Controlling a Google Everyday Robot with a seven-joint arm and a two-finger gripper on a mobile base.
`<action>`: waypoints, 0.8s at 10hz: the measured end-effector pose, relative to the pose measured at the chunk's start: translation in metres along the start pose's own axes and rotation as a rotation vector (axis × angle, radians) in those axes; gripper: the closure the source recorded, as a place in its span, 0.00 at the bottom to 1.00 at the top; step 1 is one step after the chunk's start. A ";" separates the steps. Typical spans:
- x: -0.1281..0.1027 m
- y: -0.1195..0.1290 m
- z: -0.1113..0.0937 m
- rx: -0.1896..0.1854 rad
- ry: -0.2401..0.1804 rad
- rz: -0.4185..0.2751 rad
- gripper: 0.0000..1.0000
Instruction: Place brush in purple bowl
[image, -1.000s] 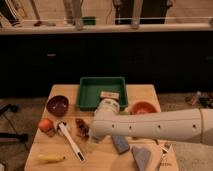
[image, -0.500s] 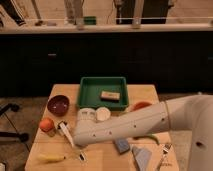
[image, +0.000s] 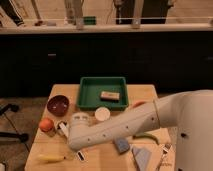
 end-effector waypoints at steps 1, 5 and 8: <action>0.000 0.003 0.003 -0.007 0.002 -0.009 0.36; -0.008 0.007 0.017 -0.031 0.019 -0.034 0.45; -0.012 0.007 0.029 -0.045 0.038 -0.038 0.45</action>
